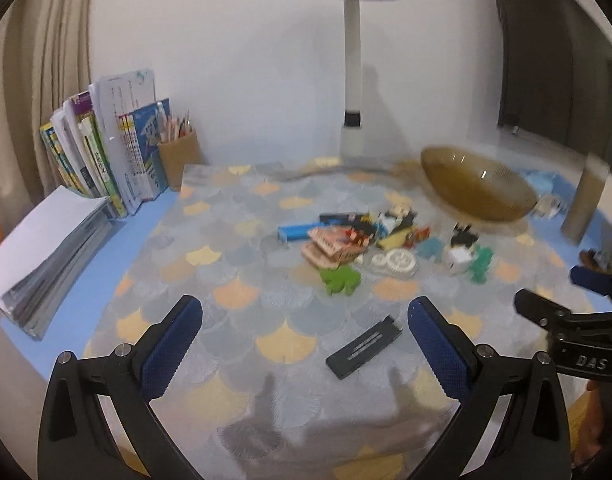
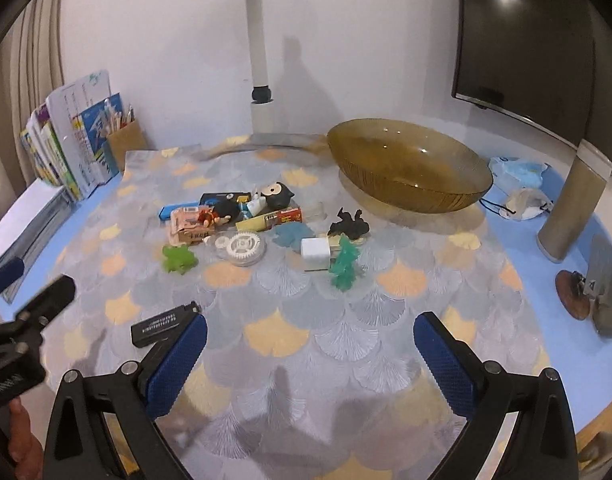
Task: Organize rigid objects
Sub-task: 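Move left tool toward black stick while right tool approaches green crystal figure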
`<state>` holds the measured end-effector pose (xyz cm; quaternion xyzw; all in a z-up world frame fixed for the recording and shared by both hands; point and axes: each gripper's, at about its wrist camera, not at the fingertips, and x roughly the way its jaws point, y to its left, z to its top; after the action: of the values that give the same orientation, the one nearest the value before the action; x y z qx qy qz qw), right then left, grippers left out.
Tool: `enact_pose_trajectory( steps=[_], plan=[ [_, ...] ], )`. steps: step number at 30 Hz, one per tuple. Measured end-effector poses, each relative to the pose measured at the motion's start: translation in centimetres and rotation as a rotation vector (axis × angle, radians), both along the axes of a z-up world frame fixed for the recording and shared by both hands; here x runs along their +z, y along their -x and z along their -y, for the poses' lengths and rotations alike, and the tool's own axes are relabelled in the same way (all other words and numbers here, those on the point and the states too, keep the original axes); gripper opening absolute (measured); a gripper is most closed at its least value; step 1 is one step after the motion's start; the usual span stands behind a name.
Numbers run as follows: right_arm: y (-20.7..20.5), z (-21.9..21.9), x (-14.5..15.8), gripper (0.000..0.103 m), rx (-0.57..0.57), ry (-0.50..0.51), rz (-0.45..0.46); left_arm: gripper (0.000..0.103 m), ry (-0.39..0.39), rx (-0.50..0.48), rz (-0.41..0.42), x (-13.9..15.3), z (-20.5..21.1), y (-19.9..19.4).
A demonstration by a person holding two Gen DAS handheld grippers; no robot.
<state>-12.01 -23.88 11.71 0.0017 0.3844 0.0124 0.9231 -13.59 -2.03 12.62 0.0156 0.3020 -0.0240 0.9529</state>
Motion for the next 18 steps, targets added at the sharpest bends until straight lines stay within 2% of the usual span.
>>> enact_pose_trajectory(
  steps=[2,7,12,18],
  plan=[
    [0.1,0.4,0.3,0.103,0.009,-0.011,0.009,0.102,0.007,-0.012,0.011,0.1,-0.3,0.0],
    [-0.3,0.4,0.0,0.103,0.016,-0.007,-0.002,0.102,-0.034,-0.049,-0.017,-1.0,0.7,-0.5],
    [-0.7,1.1,-0.1,0.103,0.013,-0.015,-0.011,0.102,-0.028,-0.151,-0.037,-1.5,1.5,-0.6],
    [-1.4,2.6,-0.1,0.103,0.005,-0.015,-0.015,0.102,-0.038,-0.34,-0.081,-2.6,2.3,-1.0]
  ],
)
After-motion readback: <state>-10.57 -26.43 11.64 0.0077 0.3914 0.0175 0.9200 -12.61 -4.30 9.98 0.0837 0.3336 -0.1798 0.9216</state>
